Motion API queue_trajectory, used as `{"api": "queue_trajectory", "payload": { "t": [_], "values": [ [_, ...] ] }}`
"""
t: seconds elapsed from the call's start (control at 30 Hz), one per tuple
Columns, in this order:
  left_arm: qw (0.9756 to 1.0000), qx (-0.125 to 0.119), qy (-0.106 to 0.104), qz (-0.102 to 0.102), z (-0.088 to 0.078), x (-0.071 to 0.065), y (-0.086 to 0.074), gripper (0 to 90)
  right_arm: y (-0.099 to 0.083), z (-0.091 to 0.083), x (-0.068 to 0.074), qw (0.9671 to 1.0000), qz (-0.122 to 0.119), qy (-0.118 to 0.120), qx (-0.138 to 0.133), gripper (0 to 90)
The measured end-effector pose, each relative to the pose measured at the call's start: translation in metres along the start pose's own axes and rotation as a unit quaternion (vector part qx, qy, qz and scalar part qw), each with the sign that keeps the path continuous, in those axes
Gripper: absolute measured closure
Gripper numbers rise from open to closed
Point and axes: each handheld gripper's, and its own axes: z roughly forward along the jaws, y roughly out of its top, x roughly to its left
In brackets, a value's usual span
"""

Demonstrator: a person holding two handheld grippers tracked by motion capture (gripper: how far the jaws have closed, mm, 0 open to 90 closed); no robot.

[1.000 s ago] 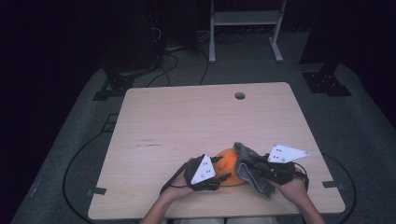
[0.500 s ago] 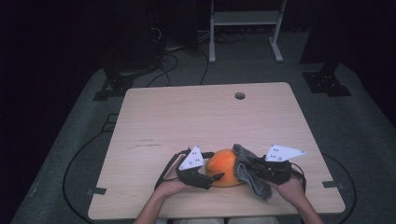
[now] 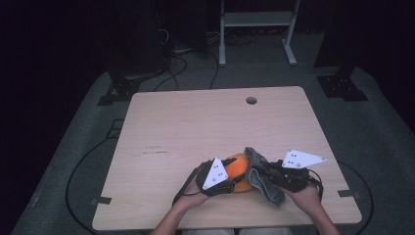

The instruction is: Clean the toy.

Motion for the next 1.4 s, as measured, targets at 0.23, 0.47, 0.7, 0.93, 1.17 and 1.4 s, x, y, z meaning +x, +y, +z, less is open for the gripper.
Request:
{"api": "queue_trajectory", "payload": {
  "t": [0.23, 0.47, 0.7, 0.93, 1.17, 1.4],
  "values": [
    [0.9992, 0.026, -0.024, -0.021, -0.017, 0.014, -0.013, 41.6, -0.028, 0.010, -0.024, 0.9979, 0.060, 0.000, 0.026, 80.7],
    [0.9982, 0.035, -0.041, -0.027, -0.025, 0.019, -0.018, 41.5, -0.019, 0.004, -0.015, 0.9988, 0.049, 0.001, 0.006, 80.7],
    [0.9980, 0.031, -0.047, -0.028, -0.025, 0.018, -0.018, 40.9, -0.033, 0.011, -0.026, 0.9964, 0.067, -0.011, 0.051, 80.7],
    [0.9973, 0.027, -0.068, 0.005, -0.017, 0.004, -0.010, 39.0, -0.009, 0.001, -0.012, 0.9977, 0.052, 0.037, -0.020, 80.6],
    [0.9927, 0.060, -0.050, -0.092, -0.017, 0.017, -0.011, 11.4, -0.019, 0.006, -0.012, 0.9987, 0.038, 0.021, 0.026, 80.7],
    [0.9991, 0.034, -0.020, -0.019, -0.017, 0.009, -0.005, 42.1, -0.012, -0.003, -0.008, 0.9995, 0.031, 0.004, 0.008, 80.9]
  ]
}}
